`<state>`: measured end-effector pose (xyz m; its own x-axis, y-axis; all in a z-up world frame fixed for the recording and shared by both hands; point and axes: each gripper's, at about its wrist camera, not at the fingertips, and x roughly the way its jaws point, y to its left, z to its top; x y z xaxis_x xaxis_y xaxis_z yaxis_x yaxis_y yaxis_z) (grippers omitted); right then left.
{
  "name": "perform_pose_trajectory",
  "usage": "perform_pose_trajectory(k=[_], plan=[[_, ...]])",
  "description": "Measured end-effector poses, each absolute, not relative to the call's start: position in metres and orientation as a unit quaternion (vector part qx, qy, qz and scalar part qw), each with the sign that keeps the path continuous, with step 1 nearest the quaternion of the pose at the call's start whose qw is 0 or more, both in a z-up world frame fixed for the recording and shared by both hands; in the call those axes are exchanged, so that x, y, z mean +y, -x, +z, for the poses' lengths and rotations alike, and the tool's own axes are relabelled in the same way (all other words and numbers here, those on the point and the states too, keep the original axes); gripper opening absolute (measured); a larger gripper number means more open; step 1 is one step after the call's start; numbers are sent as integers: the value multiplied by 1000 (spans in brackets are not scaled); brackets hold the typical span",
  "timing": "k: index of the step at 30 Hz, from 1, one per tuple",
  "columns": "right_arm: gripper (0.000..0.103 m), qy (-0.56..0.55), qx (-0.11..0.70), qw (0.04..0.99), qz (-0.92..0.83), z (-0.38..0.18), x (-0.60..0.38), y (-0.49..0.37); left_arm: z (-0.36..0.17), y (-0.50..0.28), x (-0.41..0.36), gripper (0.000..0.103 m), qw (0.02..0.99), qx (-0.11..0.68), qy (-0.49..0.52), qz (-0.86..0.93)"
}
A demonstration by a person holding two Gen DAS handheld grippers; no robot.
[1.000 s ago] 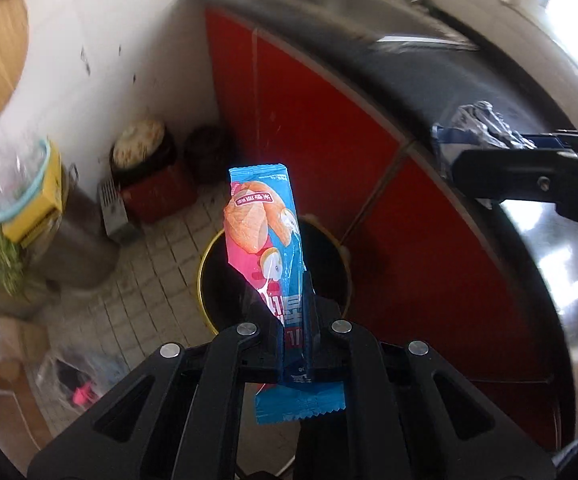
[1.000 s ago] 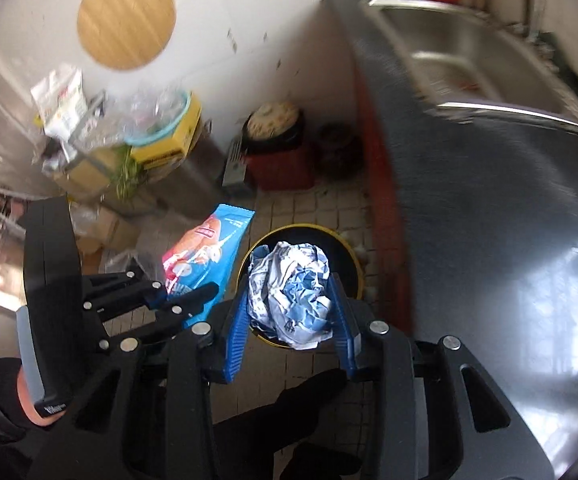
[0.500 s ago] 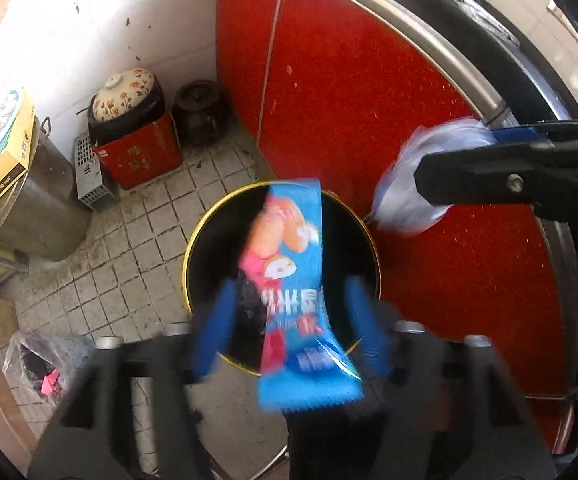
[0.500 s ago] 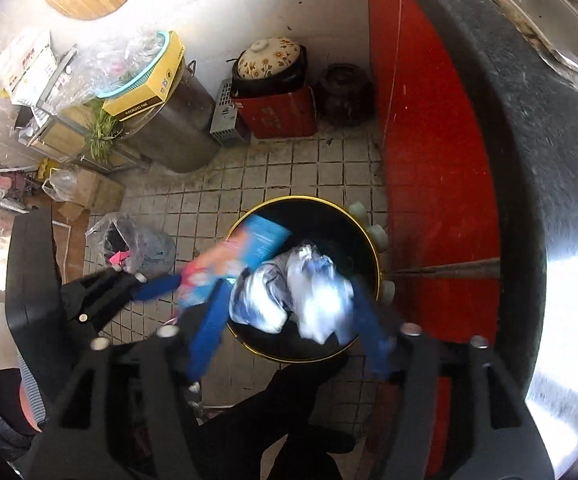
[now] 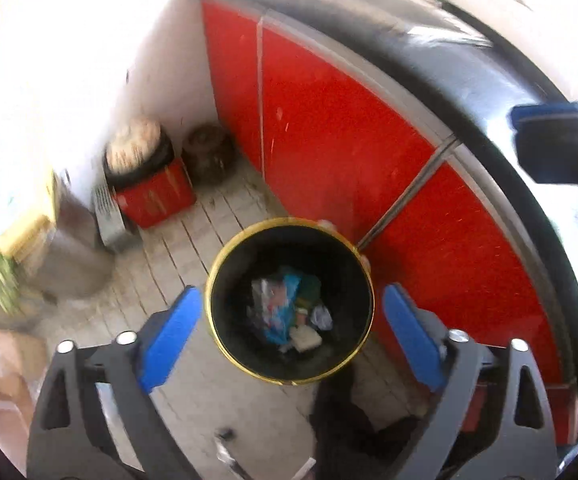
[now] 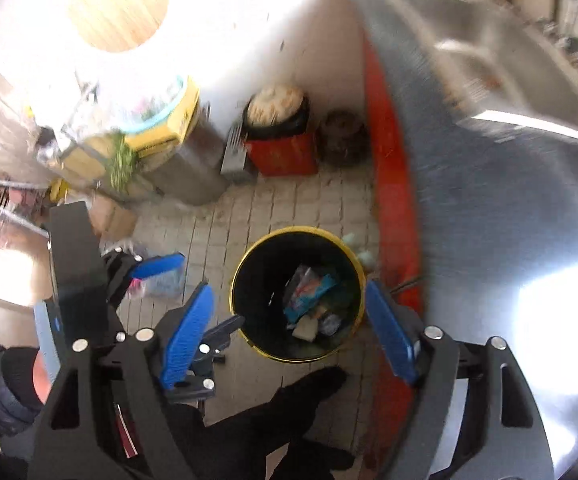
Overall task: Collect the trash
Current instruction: 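Open both grippers to drop the wrapper and foil ball into the bin, then grasp the green-capped marker with the left gripper while the right grasps the green box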
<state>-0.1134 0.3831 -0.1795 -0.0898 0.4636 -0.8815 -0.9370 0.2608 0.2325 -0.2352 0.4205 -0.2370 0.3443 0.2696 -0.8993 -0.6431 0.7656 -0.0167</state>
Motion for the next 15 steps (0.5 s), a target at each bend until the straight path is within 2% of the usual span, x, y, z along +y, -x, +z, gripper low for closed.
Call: perform_pose_trajectory(k=[6,15], plan=[[86,183,448,743,462,-98,249,61,-166,166,360,95,845,481,87,217],[87,98,431,867,231,-48,6,21,-114,28,198,95,889,458,23,12]])
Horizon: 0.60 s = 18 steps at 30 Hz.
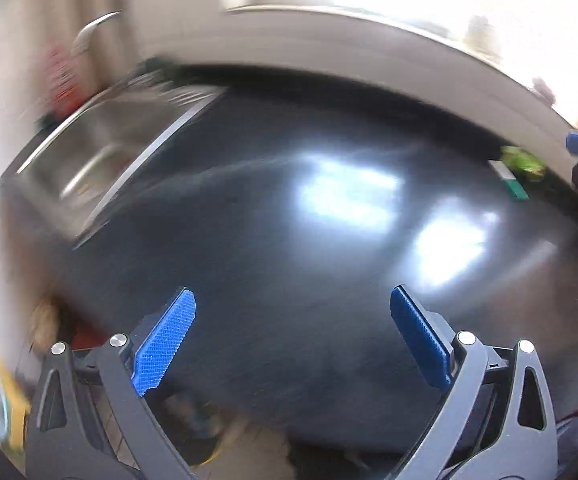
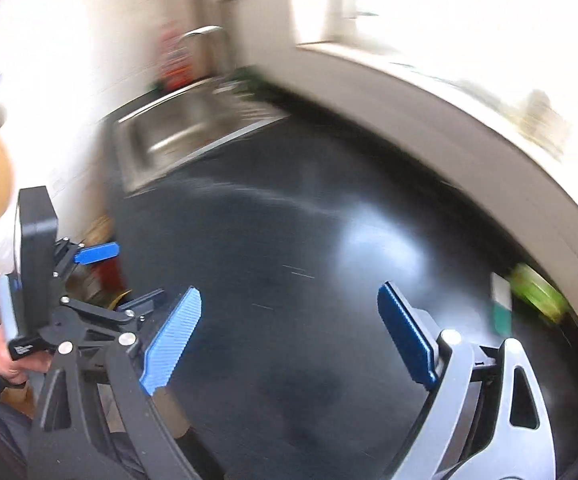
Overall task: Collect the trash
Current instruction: 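Grasp the green-capped marker with the left gripper while the right grasps the green box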
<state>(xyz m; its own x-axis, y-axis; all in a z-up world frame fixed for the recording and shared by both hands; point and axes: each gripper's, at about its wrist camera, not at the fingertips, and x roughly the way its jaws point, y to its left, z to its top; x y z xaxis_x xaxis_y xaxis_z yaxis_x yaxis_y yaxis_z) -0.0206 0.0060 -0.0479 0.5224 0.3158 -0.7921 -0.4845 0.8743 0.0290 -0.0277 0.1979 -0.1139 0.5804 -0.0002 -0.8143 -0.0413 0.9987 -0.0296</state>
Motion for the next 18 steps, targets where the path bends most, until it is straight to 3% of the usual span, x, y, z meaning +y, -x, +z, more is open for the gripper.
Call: perform_pose_trajectory(k=[9,18], plan=[[87,37,424,899,105,-47,-155,44,-98,-29,29,95,880,459,-49,-113],[87,18,434,897,87,-66,-237,29,-109,-67,-60,95,868,470,-88,-134]])
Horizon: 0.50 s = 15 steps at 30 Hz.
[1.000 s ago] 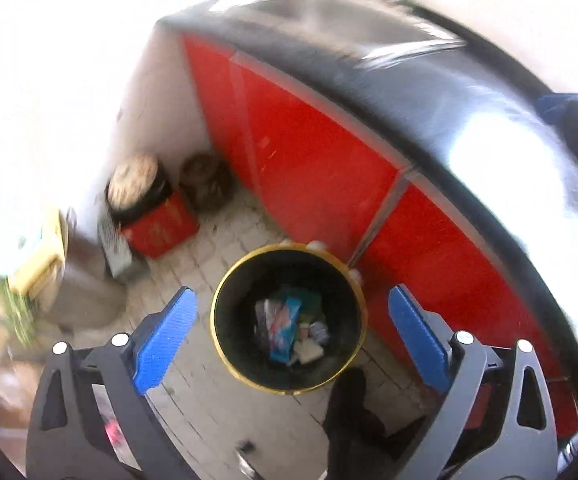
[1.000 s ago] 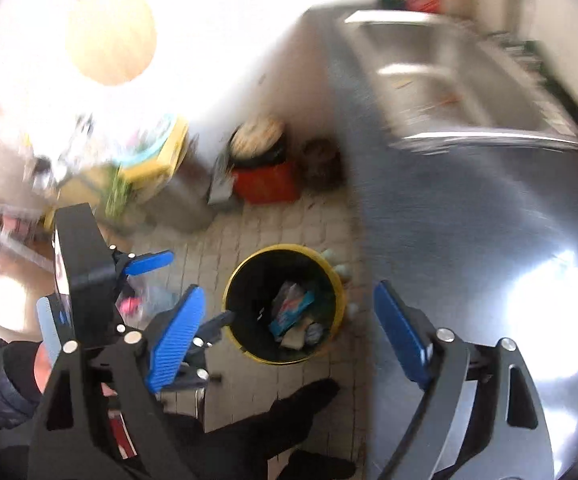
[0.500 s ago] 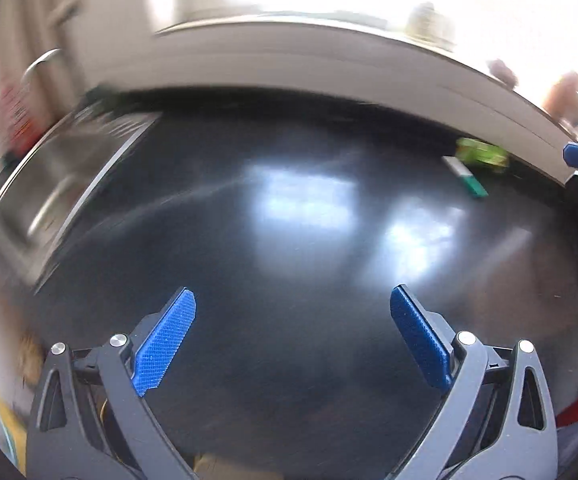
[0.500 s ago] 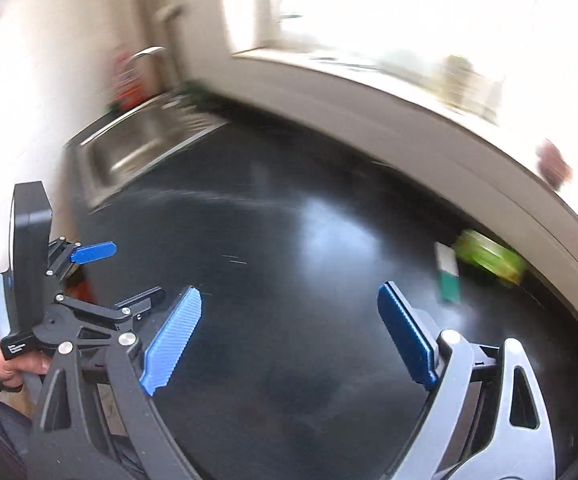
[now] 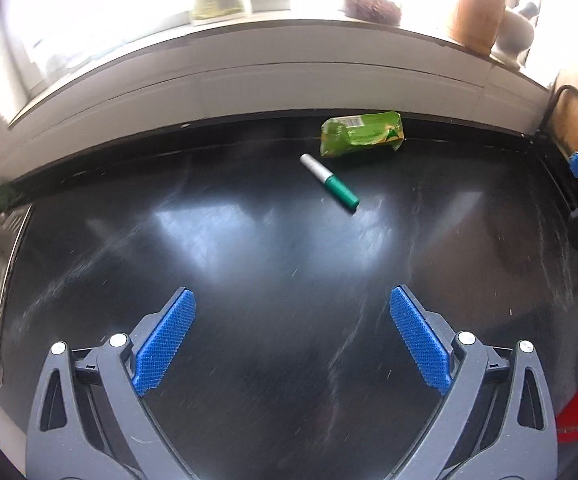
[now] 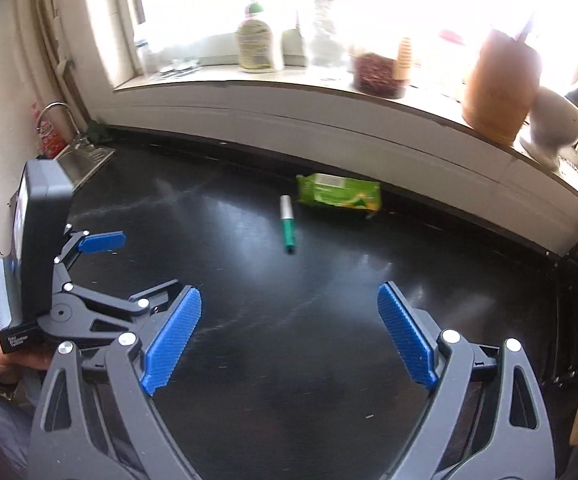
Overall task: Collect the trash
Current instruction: 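Grasp the green-capped marker with the left gripper while the right grasps the green box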
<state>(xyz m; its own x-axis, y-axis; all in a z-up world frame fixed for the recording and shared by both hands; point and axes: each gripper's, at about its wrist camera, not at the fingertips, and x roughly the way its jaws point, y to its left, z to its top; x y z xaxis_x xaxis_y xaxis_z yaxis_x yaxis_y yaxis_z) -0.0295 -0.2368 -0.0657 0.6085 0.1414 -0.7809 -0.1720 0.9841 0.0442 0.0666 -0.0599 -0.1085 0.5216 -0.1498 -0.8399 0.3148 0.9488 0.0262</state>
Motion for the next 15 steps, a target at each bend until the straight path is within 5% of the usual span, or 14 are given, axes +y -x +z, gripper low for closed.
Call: perform_pose_trajectory(k=[15], plan=[[87,43,478,864,150,-136,-304,-99,-193,-200,-141,95,835,540,-80,-77]])
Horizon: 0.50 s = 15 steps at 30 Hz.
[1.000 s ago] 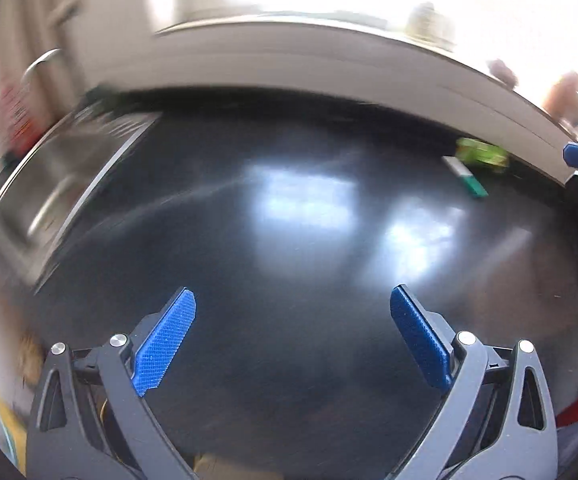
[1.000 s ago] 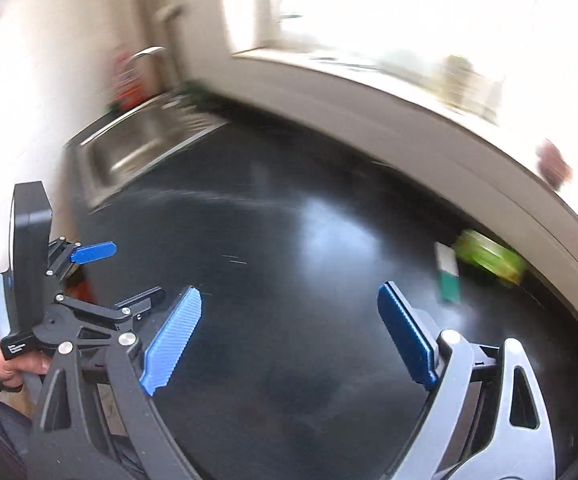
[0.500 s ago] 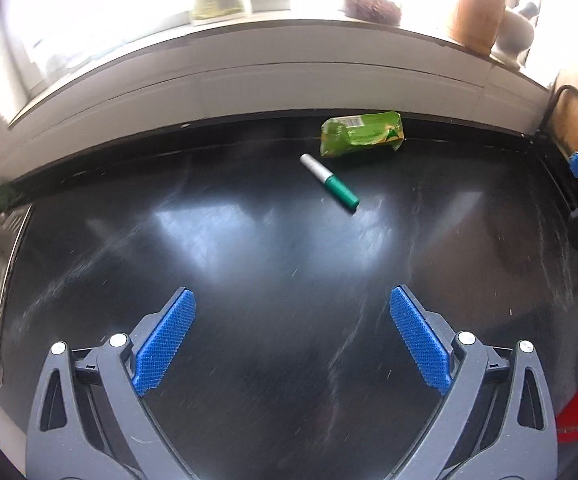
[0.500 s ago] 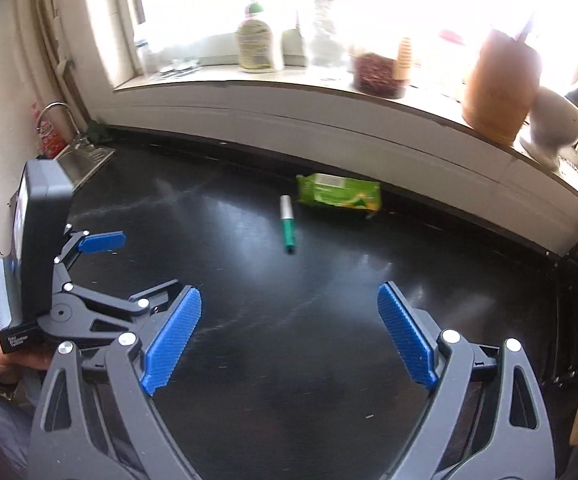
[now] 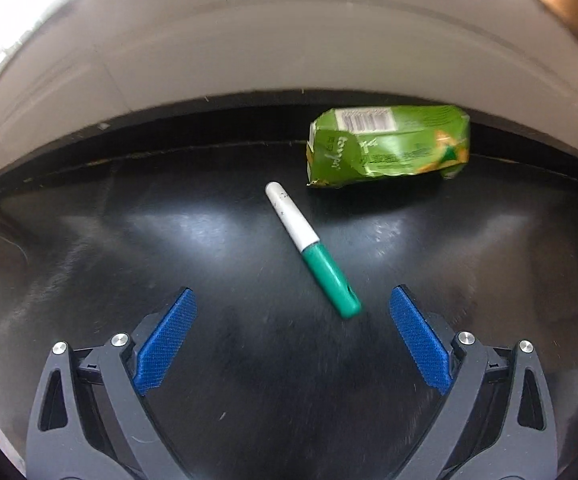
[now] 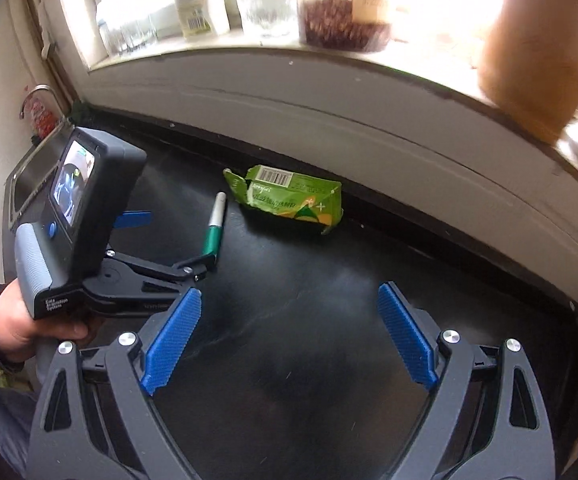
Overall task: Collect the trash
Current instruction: 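Grasp the green-capped marker with the left gripper while the right grasps the green box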
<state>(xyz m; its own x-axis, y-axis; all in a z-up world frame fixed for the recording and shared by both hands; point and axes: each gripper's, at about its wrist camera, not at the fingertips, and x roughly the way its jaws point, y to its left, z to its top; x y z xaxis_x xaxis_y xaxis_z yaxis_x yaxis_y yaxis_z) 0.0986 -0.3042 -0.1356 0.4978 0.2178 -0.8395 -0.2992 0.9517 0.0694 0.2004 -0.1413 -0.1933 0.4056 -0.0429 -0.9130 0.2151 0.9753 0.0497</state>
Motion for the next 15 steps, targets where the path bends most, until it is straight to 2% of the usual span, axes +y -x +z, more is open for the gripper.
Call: perform_pose_trajectory(k=[7,15], plan=[[87,51,499,843,196,-184,-304,-170,-214,-222,-137,95,833,544,-71,-70],[87,48,504,830,235,-205,-290,-196,-220,-223,-95,95,836,543,-57,-62]])
